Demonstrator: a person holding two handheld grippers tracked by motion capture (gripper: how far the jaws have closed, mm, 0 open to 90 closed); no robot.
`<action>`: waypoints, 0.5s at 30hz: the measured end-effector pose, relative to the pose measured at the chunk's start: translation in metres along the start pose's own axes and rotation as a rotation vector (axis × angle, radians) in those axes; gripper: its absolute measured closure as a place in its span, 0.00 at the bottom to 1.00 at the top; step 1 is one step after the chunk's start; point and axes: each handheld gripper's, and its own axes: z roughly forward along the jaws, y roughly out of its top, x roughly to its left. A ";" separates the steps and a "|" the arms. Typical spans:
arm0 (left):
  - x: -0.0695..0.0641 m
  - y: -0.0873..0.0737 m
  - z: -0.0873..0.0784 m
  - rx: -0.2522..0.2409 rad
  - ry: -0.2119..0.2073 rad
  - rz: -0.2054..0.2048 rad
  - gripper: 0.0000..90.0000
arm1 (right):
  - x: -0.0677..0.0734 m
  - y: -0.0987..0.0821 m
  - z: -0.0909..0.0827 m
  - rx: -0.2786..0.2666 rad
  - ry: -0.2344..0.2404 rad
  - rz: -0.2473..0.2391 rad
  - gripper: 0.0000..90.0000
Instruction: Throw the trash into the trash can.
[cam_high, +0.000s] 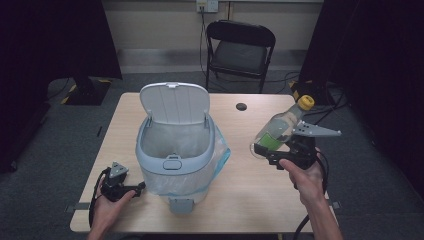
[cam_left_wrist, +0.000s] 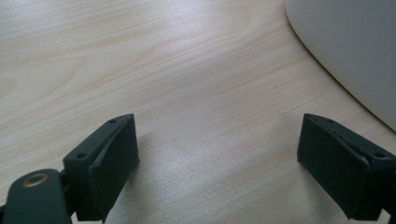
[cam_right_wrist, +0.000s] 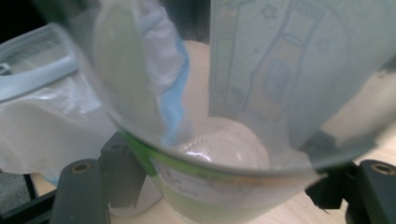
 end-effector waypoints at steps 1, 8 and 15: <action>0.000 0.000 0.000 0.000 0.000 0.000 0.13 | 0.002 0.002 -0.002 -0.003 0.003 -0.006 0.31; 0.000 0.000 0.000 0.000 0.001 -0.001 0.13 | 0.017 0.014 -0.012 -0.028 0.030 -0.036 0.31; 0.000 0.000 0.000 0.000 0.001 -0.001 0.13 | 0.027 0.029 -0.014 -0.060 0.082 -0.050 0.31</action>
